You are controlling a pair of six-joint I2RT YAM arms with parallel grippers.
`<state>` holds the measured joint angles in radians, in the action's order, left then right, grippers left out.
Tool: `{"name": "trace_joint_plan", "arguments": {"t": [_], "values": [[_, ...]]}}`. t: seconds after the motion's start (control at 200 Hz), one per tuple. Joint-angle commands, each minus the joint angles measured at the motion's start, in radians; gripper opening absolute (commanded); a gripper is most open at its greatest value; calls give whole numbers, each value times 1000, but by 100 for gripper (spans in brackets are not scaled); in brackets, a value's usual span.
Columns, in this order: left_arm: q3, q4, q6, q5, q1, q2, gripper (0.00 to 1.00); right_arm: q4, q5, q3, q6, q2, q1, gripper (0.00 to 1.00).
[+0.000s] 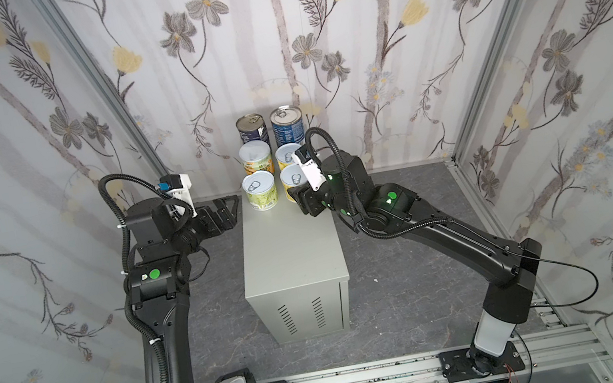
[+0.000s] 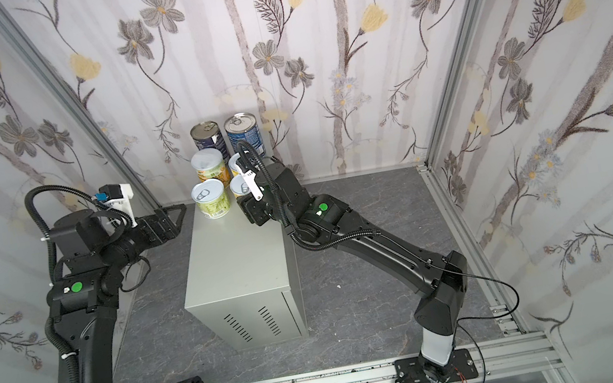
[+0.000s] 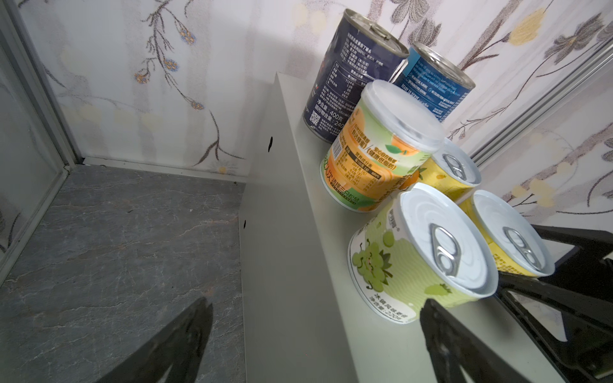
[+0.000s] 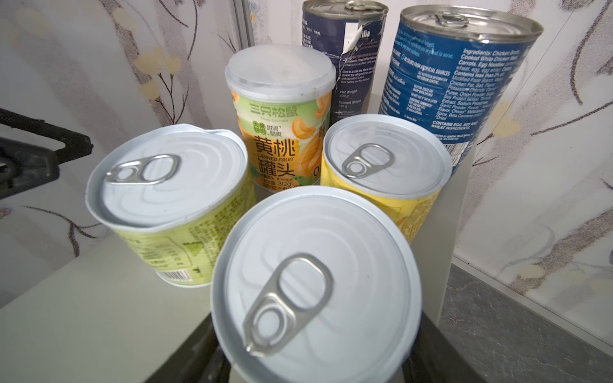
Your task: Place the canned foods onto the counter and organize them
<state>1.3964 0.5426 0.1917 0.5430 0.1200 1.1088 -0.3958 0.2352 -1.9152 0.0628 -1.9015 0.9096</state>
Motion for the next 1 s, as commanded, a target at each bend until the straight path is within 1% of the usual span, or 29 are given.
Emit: {"name": "trace_joint_plan", "arguments": {"t": [0.0, 0.555, 0.654, 0.764, 0.994], "values": [[0, -39, 7, 8, 2, -1, 100, -27, -4, 11, 11, 2, 2, 65], [1, -43, 12, 18, 7, 2, 100, -26, -8, 18, 9, 7, 8, 66], [2, -46, 13, 17, 9, 3, 100, -22, -2, 31, 11, 16, 9, 70], [4, -49, 17, 20, 10, 9, 100, -1, 3, 59, 13, 39, 8, 76], [0, -55, 18, 17, 13, 8, 100, 24, -3, 93, 11, 105, 6, 97]]}}
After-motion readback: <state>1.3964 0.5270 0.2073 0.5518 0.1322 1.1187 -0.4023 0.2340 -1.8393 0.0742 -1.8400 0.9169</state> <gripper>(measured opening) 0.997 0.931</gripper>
